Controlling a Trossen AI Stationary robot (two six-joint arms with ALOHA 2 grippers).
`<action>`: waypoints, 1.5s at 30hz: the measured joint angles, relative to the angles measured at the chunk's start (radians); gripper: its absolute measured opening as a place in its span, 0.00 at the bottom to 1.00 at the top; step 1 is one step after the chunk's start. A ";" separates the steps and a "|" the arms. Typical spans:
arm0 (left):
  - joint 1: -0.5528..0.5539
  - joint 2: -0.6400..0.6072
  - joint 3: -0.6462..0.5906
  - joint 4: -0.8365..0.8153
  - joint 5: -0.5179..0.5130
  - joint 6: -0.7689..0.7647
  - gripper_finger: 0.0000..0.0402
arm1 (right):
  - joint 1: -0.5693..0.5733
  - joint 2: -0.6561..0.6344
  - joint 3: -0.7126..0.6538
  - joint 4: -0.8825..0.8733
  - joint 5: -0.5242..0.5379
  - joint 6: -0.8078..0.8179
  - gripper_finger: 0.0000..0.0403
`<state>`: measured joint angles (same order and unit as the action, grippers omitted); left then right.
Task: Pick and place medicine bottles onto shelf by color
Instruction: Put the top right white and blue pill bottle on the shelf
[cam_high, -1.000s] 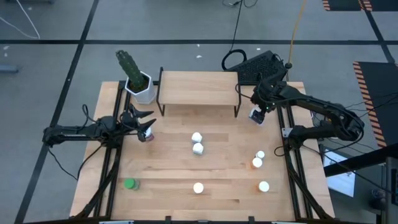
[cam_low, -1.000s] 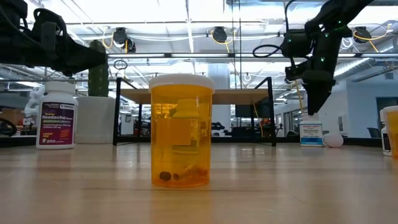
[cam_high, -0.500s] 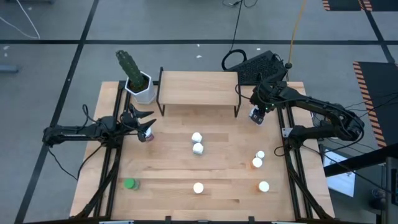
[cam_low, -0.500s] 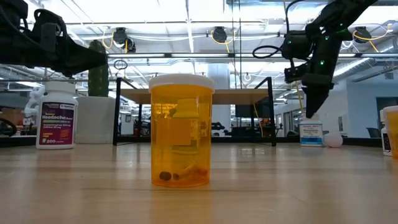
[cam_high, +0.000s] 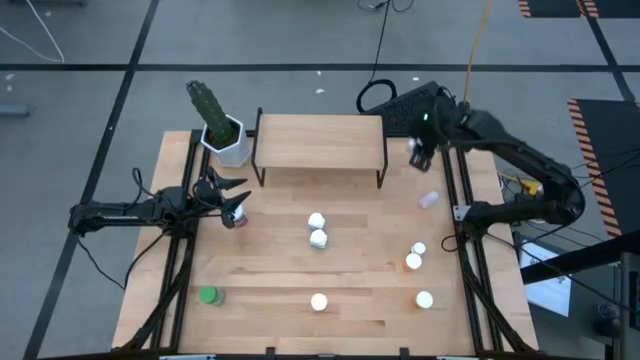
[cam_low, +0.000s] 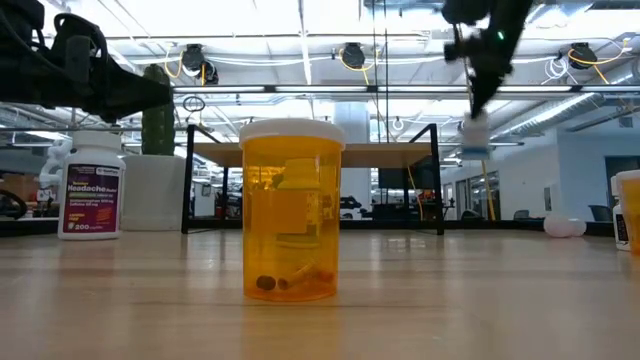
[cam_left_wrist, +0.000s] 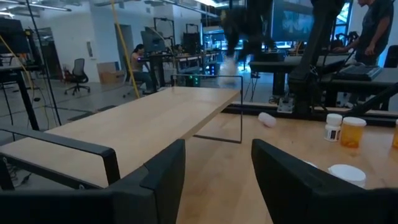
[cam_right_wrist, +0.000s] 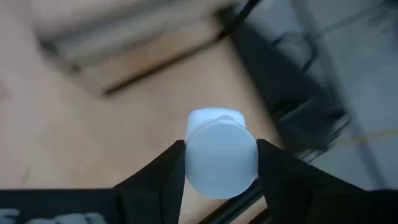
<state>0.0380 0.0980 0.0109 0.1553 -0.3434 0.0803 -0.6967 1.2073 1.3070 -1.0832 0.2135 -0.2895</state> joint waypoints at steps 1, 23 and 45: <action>0.000 0.000 0.000 -0.003 0.000 0.000 0.47 | -0.009 0.015 0.049 -0.002 0.000 -0.025 0.41; 0.000 0.000 0.000 -0.057 0.000 -0.071 0.47 | -0.074 0.575 0.663 -0.051 -0.170 -0.371 0.41; 0.000 0.000 0.000 -0.077 0.001 -0.055 0.47 | -0.074 0.604 0.663 -0.073 -0.296 -0.430 0.46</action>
<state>0.0380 0.0980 0.0107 0.0788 -0.3424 0.0248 -0.7708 1.8114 1.9705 -1.1557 -0.0822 -0.7193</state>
